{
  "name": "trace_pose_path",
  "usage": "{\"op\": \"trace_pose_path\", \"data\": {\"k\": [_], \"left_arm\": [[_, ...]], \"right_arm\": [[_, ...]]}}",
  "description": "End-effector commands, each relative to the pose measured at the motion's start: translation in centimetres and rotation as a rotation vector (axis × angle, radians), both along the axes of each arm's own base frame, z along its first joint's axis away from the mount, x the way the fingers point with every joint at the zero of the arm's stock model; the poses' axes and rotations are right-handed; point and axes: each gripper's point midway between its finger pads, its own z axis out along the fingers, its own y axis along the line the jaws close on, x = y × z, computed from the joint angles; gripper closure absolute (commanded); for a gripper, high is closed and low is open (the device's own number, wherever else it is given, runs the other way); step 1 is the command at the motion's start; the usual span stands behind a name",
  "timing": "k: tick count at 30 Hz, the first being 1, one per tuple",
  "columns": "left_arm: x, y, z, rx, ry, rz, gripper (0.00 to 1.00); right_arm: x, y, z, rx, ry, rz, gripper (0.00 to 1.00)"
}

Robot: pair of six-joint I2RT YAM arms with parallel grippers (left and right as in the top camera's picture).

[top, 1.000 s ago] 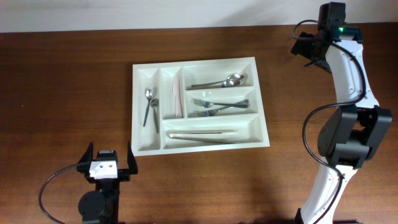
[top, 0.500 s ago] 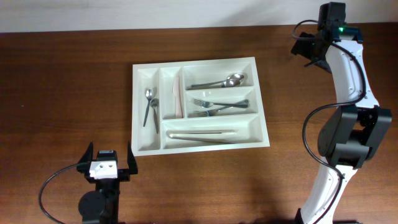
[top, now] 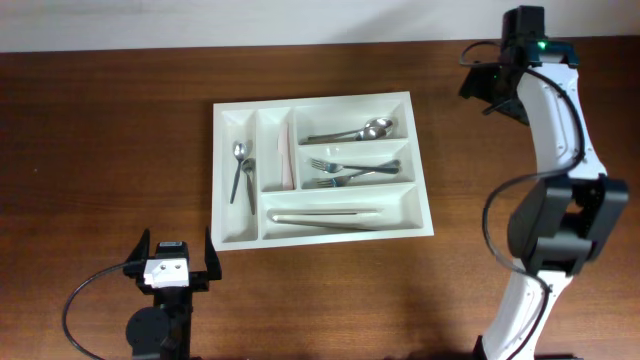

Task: Pack container

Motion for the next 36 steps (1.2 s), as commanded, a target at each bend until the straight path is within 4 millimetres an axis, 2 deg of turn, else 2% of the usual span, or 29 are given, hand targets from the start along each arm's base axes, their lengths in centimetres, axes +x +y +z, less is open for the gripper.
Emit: {"op": "trace_pose_path", "data": {"k": [1,4,8,10,12,14,16,22,26,31,36], "left_arm": [[0.0,-0.3,-0.3,0.001,0.001,-0.018,0.01],[0.0,-0.3,-0.3,0.001,0.001,-0.018,0.01],[0.0,-0.3,-0.3,0.001,0.001,-0.018,0.01],[0.0,-0.3,-0.3,0.001,0.001,-0.018,0.01],[0.0,-0.3,-0.3,0.001,0.001,-0.018,0.01],[0.0,-0.3,-0.3,0.001,0.001,-0.018,0.01],[0.0,-0.3,-0.3,0.001,0.001,-0.018,0.01],[0.0,-0.3,-0.3,0.001,0.001,-0.018,0.01],[0.0,-0.3,-0.3,0.001,0.001,-0.018,0.01],[0.0,-0.3,-0.3,0.001,0.001,-0.018,0.01],[0.0,-0.3,-0.3,0.001,0.001,-0.018,0.01]], "right_arm": [[-2.5,2.1,11.6,-0.030,-0.223,0.045,0.01],[-5.4,3.0,17.1,-0.034,-0.340,0.061,0.01],[-9.7,3.9,22.6,-0.068,-0.516,0.069,0.01],[-11.9,4.0,23.9,-0.098,-0.594,0.062,0.01],[-14.2,3.9,24.3,-0.128,-0.662,0.048,0.01],[-16.5,3.9,23.4,-0.138,-0.713,0.041,0.01],[-18.5,3.7,21.7,-0.138,-0.741,0.037,0.01],[-22.5,3.4,16.9,-0.135,-0.817,0.029,0.01],[-24.0,3.4,14.5,-0.156,-0.863,0.058,0.01],[-25.2,4.4,10.9,-0.183,-0.928,0.162,0.01],[-26.3,4.4,7.4,-0.182,-0.956,0.161,0.01]]}}
